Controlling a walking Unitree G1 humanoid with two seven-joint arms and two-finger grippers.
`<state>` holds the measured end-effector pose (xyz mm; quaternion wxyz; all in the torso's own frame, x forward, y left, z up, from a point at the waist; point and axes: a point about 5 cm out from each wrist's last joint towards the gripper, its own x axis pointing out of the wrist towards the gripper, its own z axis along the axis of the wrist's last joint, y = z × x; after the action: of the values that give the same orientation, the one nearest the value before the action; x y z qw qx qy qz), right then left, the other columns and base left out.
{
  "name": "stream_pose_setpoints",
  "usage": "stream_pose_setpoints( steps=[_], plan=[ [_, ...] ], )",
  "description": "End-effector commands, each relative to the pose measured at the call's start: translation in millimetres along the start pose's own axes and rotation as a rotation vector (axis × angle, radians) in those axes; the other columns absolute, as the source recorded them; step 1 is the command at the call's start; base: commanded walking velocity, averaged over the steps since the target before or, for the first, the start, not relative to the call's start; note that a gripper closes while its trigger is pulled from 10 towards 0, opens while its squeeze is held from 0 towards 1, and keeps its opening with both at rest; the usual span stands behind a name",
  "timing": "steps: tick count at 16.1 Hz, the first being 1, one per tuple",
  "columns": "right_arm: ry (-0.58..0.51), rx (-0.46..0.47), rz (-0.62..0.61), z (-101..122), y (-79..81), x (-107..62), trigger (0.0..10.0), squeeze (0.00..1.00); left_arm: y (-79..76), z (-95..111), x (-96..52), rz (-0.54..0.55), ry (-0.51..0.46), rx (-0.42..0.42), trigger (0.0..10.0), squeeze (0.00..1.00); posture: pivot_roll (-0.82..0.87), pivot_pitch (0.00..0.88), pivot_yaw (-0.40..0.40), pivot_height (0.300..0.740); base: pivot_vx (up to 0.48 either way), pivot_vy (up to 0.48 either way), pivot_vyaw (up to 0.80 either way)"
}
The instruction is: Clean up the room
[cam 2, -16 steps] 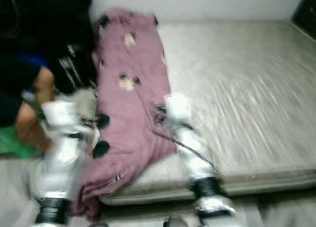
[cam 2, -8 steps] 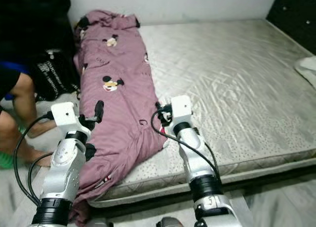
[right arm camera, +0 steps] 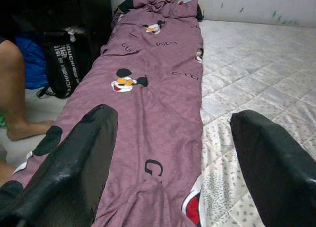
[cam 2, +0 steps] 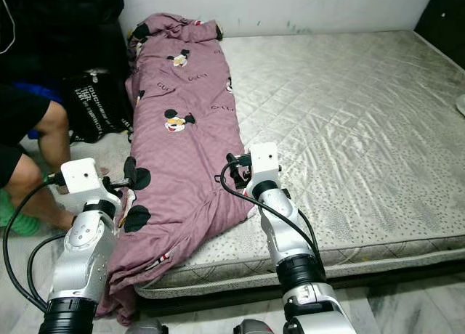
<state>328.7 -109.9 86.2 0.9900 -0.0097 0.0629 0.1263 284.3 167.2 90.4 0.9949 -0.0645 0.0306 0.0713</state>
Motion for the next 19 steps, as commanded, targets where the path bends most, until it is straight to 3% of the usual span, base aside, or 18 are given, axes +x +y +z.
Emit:
stream_pose_setpoints(
  steps=[1,6,19],
  plan=[
    [0.002,0.011,0.003,1.1,-0.3,0.3,10.0,0.0,0.3,2.7,-1.4,-0.002,-0.005,0.013,10.0,0.0,0.06,0.044,0.015,0.74,0.0,0.0,0.0],
    [-0.005,0.008,0.016,1.6,1.5,-0.3,10.0,0.0,0.2,2.6,-1.7,-0.003,0.001,0.013,10.0,0.0,0.06,0.047,0.016,0.74,0.0,0.0,0.0],
    [-0.018,-0.011,0.047,4.2,1.0,1.3,10.0,0.0,-1.8,3.1,0.3,0.015,-0.002,-0.004,10.0,0.0,0.06,0.034,-0.002,0.602,0.0,0.0,0.0]
  ],
)
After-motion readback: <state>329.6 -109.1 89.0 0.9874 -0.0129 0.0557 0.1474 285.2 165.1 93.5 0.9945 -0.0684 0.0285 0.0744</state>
